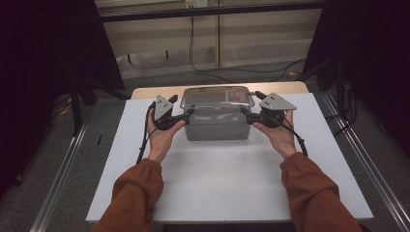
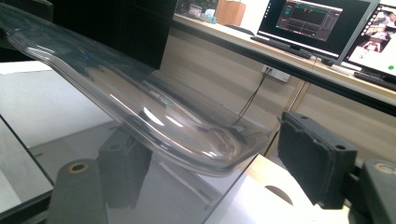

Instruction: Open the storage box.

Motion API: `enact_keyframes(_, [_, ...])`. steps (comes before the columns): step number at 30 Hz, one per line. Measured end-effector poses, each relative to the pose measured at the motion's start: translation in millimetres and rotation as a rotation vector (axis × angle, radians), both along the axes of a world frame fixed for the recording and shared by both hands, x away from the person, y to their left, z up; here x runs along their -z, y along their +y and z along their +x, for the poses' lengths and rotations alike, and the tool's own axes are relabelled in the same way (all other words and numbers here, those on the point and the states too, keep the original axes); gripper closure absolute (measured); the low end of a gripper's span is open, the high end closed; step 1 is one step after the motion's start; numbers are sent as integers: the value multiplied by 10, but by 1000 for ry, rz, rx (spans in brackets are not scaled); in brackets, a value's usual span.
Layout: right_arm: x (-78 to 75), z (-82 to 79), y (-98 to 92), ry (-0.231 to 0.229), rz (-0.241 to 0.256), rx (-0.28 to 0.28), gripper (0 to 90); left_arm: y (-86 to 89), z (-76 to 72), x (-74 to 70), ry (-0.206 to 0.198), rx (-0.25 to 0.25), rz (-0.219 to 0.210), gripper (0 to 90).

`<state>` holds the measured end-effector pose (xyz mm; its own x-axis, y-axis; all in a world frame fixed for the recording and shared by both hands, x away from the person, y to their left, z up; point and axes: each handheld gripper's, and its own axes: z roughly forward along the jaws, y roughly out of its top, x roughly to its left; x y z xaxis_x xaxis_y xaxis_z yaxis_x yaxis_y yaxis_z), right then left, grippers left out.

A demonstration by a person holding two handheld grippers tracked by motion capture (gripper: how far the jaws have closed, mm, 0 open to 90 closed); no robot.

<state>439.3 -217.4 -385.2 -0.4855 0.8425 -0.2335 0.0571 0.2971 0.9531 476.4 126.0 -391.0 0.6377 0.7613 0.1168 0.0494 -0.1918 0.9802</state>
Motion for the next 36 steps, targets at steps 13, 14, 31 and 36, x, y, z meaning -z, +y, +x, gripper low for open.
enact_keyframes(13, [-32,128,-25,7,33,-39,420,-4,44,-59,-1,6,-18,285])
enact_keyframes(14, [-23,135,-32,8,48,-35,413,-3,48,-59,-4,5,-14,279])
enact_keyframes(31, [-90,234,8,-35,53,-34,521,-24,155,-144,-6,6,-55,316])
enact_keyframes(36, [-115,261,-1,-32,49,-35,535,-21,189,-152,-17,-6,-39,311])
